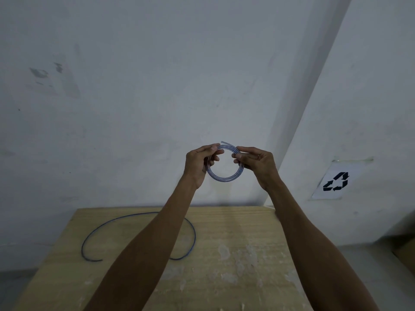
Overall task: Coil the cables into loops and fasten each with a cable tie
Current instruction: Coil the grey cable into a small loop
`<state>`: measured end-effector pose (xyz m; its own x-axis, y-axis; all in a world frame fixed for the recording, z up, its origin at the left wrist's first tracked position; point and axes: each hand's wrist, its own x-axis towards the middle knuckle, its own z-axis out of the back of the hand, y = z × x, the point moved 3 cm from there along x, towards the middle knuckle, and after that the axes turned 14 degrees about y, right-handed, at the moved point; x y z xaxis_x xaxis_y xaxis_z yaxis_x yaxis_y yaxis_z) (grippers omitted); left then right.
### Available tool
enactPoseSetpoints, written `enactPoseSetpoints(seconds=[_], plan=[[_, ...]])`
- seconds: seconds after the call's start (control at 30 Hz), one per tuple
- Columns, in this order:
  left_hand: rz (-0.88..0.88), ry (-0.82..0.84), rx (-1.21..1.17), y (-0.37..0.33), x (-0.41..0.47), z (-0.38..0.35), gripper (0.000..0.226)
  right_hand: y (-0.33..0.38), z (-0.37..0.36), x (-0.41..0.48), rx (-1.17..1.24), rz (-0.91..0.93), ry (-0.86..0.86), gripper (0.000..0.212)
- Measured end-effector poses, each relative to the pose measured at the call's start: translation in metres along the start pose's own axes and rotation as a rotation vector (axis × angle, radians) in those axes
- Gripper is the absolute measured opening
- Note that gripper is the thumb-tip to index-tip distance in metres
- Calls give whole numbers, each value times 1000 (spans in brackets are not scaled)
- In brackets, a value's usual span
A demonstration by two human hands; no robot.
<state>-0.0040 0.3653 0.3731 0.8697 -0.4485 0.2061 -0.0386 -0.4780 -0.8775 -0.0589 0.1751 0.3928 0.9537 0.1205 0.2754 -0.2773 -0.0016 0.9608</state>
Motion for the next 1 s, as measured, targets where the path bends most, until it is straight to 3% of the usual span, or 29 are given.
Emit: enactPoseSetpoints(seconds=[0.33, 0.63, 1.0], plan=[[-121, -128, 149, 6, 6, -4, 19, -6, -4, 1, 94, 14, -46, 21], [-79, 33, 307, 1, 1, -3, 23, -3, 8, 4, -16, -27, 6, 27], [-130, -38, 328, -3, -1, -4, 23, 0, 2, 5, -38, -2, 33, 31]])
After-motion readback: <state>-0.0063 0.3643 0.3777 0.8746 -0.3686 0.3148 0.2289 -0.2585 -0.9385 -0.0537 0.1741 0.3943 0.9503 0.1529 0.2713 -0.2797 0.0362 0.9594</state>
